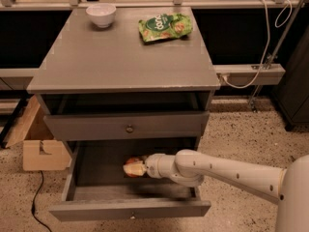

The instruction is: Place apple into middle drawer

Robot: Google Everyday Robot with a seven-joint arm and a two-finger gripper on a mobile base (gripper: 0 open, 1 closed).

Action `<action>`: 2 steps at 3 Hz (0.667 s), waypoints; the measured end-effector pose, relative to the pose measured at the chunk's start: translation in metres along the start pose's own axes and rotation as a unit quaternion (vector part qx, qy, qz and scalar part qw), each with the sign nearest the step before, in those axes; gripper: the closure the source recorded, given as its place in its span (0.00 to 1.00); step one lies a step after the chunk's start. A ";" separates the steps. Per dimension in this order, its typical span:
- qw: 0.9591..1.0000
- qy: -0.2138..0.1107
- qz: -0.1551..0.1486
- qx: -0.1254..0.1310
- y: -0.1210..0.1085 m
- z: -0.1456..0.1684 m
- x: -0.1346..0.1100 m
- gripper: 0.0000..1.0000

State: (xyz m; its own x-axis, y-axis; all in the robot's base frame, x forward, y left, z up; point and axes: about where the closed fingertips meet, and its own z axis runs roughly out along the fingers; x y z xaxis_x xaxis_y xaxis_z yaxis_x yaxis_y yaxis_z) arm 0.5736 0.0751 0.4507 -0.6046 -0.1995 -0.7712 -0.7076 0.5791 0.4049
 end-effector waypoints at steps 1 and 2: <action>1.000 0.006 0.011 -0.016 -0.007 0.019 0.010 0.61; 0.999 0.016 0.015 -0.023 -0.012 0.032 0.017 0.38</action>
Offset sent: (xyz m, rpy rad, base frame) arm 0.0157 0.0186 -0.0492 0.0095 0.0769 0.0449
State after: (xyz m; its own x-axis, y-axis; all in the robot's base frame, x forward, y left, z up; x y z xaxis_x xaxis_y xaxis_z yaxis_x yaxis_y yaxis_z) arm 0.5835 0.0905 0.4174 -0.6372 -0.2087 -0.7419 -0.7041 0.5489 0.4504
